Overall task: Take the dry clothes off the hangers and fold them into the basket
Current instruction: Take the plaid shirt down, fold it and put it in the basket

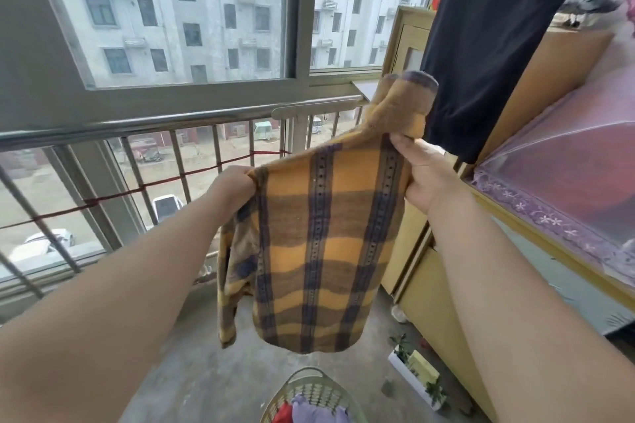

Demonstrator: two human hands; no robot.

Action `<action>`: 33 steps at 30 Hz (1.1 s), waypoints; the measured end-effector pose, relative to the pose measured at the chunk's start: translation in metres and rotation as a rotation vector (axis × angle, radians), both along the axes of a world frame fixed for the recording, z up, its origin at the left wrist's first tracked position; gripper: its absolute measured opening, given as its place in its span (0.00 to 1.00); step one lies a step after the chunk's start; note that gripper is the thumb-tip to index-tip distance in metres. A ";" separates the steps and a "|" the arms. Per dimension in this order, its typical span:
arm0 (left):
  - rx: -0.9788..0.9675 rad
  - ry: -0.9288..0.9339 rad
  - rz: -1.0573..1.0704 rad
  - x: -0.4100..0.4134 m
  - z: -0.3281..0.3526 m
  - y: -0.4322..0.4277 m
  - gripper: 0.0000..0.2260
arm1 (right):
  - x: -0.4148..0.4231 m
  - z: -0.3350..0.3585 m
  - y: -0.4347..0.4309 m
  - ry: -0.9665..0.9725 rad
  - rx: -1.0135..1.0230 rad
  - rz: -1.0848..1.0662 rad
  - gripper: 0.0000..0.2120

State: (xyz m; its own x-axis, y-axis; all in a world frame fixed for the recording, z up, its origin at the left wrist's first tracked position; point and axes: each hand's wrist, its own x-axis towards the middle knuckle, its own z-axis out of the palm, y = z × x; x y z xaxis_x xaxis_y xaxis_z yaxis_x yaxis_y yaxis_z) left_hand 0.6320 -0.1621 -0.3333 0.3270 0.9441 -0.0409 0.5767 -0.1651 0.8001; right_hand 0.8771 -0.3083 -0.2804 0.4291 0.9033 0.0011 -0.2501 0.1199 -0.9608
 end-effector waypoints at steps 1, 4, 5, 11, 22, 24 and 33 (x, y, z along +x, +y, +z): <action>-0.026 -0.055 0.017 0.003 0.007 0.001 0.14 | 0.004 0.001 0.000 0.003 0.006 0.112 0.28; -0.073 -0.030 0.040 0.009 0.015 -0.004 0.13 | 0.003 -0.042 -0.009 -0.250 -0.380 0.293 0.25; -0.072 0.024 0.036 0.010 0.015 -0.007 0.13 | 0.001 -0.057 -0.014 -0.305 -0.492 0.277 0.20; -0.267 -0.182 0.049 -0.006 0.025 0.010 0.09 | 0.016 -0.039 -0.021 -0.019 -0.147 0.148 0.17; -0.321 -0.298 0.025 -0.033 0.012 0.022 0.09 | 0.000 -0.053 -0.036 0.122 -0.155 0.339 0.08; -0.286 -0.295 0.003 -0.033 0.012 0.023 0.14 | -0.001 -0.037 -0.031 0.224 -0.026 0.300 0.11; -0.616 -0.373 -0.369 -0.036 -0.005 0.006 0.27 | -0.007 -0.029 -0.020 0.263 0.039 0.305 0.13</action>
